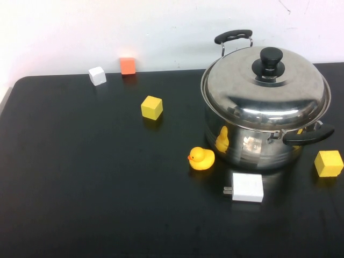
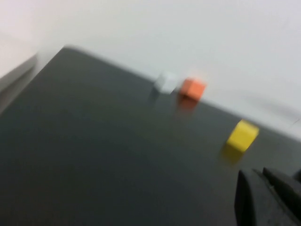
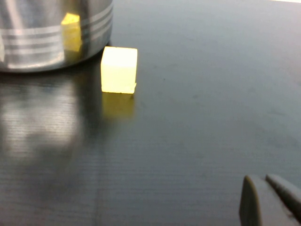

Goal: Cover the pot

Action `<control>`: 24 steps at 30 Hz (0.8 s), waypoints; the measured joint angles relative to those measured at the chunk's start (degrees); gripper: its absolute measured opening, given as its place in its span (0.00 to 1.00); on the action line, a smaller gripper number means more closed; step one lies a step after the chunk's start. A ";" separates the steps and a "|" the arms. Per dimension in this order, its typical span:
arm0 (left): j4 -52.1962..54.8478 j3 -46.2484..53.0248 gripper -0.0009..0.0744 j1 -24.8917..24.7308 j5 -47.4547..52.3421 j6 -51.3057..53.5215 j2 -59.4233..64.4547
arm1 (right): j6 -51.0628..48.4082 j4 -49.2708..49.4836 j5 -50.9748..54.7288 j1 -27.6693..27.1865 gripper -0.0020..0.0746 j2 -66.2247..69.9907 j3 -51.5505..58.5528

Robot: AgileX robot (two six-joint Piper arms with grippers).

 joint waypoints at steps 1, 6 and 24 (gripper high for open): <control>0.18 0.00 0.01 0.00 1.97 -0.24 -0.48 | 0.00 0.00 0.00 0.00 0.02 0.00 0.00; -0.99 0.00 0.01 -0.21 14.23 -2.78 -2.92 | 0.00 0.00 0.00 0.00 0.02 0.00 0.00; -4.47 -0.12 0.01 -0.21 17.35 8.43 -3.04 | 0.00 0.00 0.00 0.00 0.02 0.00 0.00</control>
